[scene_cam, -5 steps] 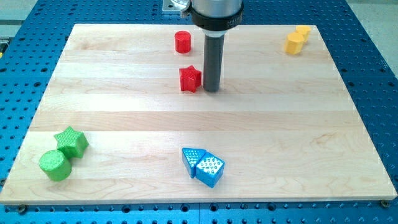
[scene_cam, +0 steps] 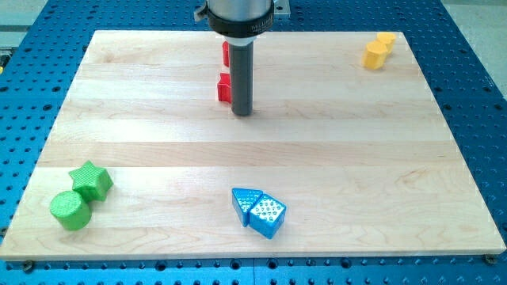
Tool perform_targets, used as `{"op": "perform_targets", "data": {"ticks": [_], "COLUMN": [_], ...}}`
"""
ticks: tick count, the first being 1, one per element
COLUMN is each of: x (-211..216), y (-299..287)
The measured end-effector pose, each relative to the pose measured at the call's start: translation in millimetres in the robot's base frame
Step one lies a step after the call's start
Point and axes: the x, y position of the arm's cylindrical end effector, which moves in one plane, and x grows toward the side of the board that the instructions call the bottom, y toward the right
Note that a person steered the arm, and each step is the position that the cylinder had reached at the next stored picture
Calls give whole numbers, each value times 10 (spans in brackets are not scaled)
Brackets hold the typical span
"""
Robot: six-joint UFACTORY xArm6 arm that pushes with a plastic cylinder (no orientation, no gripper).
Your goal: Slide the red star into the red circle
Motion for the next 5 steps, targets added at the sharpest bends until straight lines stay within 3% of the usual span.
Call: {"op": "perform_targets", "data": {"ticks": [1, 3, 5], "x": [295, -445, -481], "y": [-495, -213, 1]}}
